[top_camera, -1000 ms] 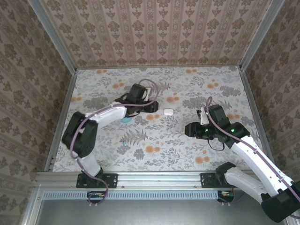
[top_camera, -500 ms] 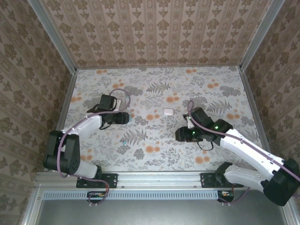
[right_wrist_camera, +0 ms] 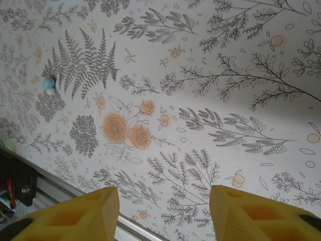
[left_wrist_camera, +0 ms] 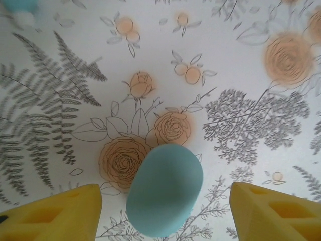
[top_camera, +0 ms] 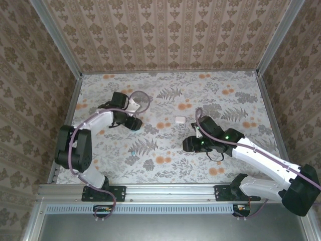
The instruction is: Insert wireless bluetooth earbuds into charging case
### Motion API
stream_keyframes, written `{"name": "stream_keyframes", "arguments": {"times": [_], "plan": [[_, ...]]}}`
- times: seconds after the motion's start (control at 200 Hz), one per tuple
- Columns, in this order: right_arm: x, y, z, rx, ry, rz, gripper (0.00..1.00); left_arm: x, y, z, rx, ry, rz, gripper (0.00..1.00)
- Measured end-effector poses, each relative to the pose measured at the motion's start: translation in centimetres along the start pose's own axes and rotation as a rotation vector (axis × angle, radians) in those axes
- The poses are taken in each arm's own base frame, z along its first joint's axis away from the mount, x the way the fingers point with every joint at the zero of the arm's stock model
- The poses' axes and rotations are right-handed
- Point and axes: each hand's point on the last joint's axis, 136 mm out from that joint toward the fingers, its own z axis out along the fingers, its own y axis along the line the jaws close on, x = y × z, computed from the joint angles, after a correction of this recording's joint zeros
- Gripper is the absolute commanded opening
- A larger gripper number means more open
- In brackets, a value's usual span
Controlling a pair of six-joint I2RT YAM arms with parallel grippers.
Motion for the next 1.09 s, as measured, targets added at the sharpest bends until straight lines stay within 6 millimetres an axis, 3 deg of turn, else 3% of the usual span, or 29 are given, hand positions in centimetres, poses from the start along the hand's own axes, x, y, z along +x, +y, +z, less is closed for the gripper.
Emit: {"name": "stream_keyframes", "arguments": {"times": [0.18,0.5,0.72,0.8,0.935,1.095], "plan": [[-0.4,0.1,-0.8,-0.007,-0.04,-0.005,0.53,1.9,0.0,2.1,0.034,0.105,-0.026,0.69],[-0.5,0.0,-0.9,-0.002,-0.045,-0.006,0.54,2.0,0.8,3.2,0.01,0.153,-0.084,0.61],[-0.4,0.0,-0.8,-0.002,-0.045,-0.007,0.55,2.0,1.2,3.3,-0.052,0.17,-0.169,0.48],[-0.4,-0.2,-0.7,0.0,-0.043,-0.009,0.56,2.2,1.0,3.3,-0.076,0.181,-0.219,0.39],[0.1,-0.8,-0.6,0.005,-0.043,-0.01,0.57,2.4,-0.2,3.2,-0.105,0.207,-0.326,0.36],[0.3,-1.5,-0.9,0.01,-0.06,-0.015,0.57,2.3,-3.5,3.3,-0.104,0.225,-0.407,0.38]]}}
